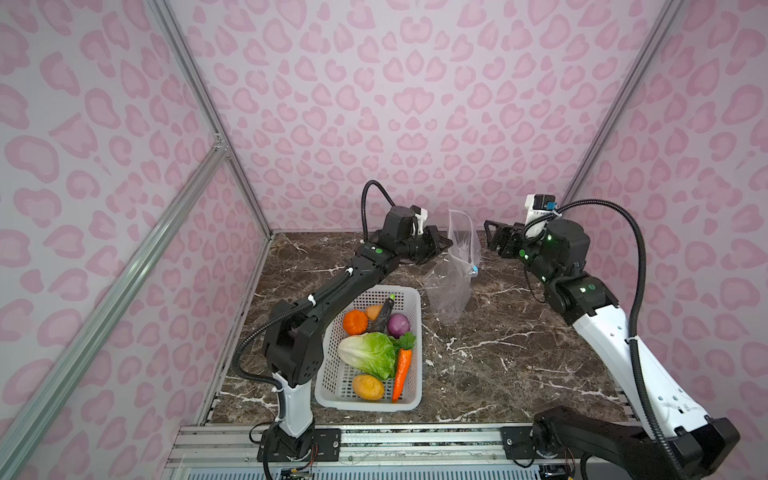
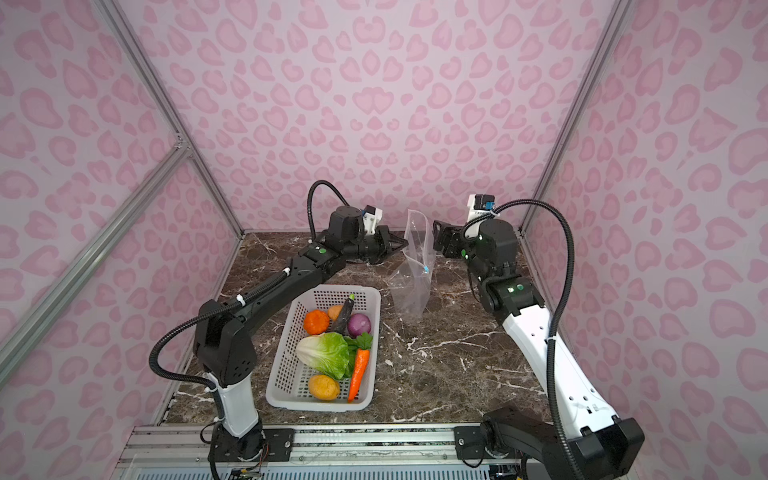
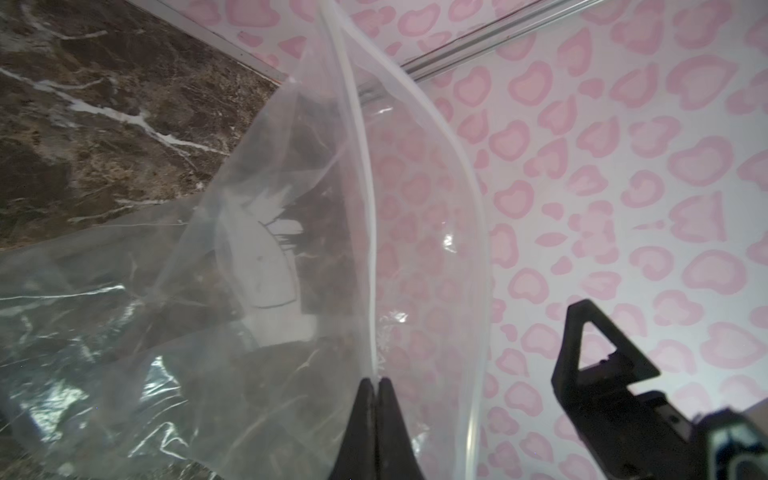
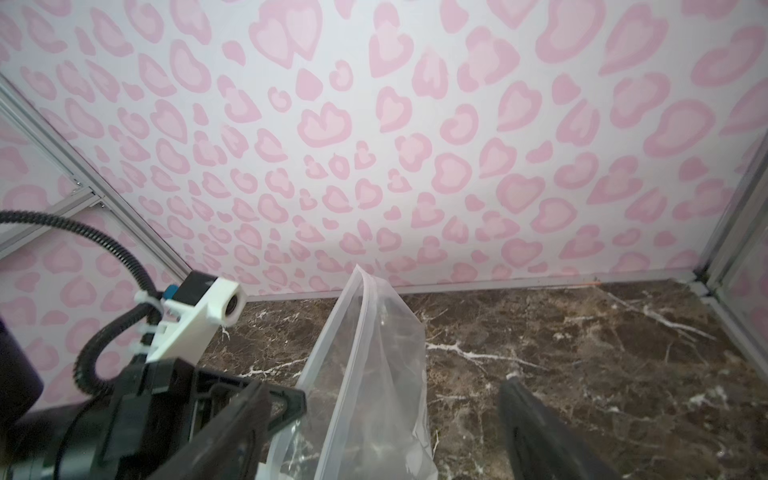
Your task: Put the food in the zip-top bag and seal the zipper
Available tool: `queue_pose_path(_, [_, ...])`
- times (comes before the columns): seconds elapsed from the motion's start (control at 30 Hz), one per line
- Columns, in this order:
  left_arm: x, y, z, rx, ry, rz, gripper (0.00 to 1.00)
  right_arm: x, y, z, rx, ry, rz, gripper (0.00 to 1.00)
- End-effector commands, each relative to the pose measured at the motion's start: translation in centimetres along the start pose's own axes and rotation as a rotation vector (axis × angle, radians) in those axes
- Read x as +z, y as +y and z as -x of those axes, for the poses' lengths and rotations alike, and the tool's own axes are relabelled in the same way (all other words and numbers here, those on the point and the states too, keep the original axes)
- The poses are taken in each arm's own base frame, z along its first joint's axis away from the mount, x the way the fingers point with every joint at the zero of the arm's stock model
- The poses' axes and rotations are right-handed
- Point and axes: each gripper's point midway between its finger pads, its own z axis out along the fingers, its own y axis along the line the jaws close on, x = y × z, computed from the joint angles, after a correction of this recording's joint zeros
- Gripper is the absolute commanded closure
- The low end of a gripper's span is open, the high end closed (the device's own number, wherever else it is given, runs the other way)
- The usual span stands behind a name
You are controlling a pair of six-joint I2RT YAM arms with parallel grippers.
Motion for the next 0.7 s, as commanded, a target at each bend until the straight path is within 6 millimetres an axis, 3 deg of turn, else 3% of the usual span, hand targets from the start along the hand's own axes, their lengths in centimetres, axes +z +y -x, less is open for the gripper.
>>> queue_pose_path(0.0, [-0.7, 2.4, -1.1, 0.086, -0.007, 0.095, 0.97, 1.0, 0.1, -3.2, 0.134, 0.168, 0.031, 0.16])
queue_pose_path(0.13, [-0.8, 3.6, -2.5, 0.077, 0.015, 0.128, 0.97, 2.4, 1.5, -5.7, 0.206, 0.277, 0.114, 0.16])
queue_pose_path(0.23, [-0.8, 3.4, -3.0, 0.082, 0.02, 0.129, 0.97, 2.8, 1.1, -7.3, 0.229, 0.347, 0.066, 0.16])
queue_pose_path(0.47, [-0.4, 2.0, -3.6, 0.119, 0.014, 0.122, 0.97, 2.4, 1.1, -9.4, 0.087, 0.437, -0.081, 0.16])
queue_pose_path(0.5, [-0.3, 1.9, -3.6, 0.12, 0.014, 0.122, 0.97, 2.3, 1.3, -8.4, 0.067, 0.423, -0.093, 0.16])
queue_pose_path(0.67, [0.0, 1.6, -3.7, 0.124, 0.015, 0.118, 0.97, 2.6, -1.3, -10.6, -0.047, 0.509, -0.275, 0.2])
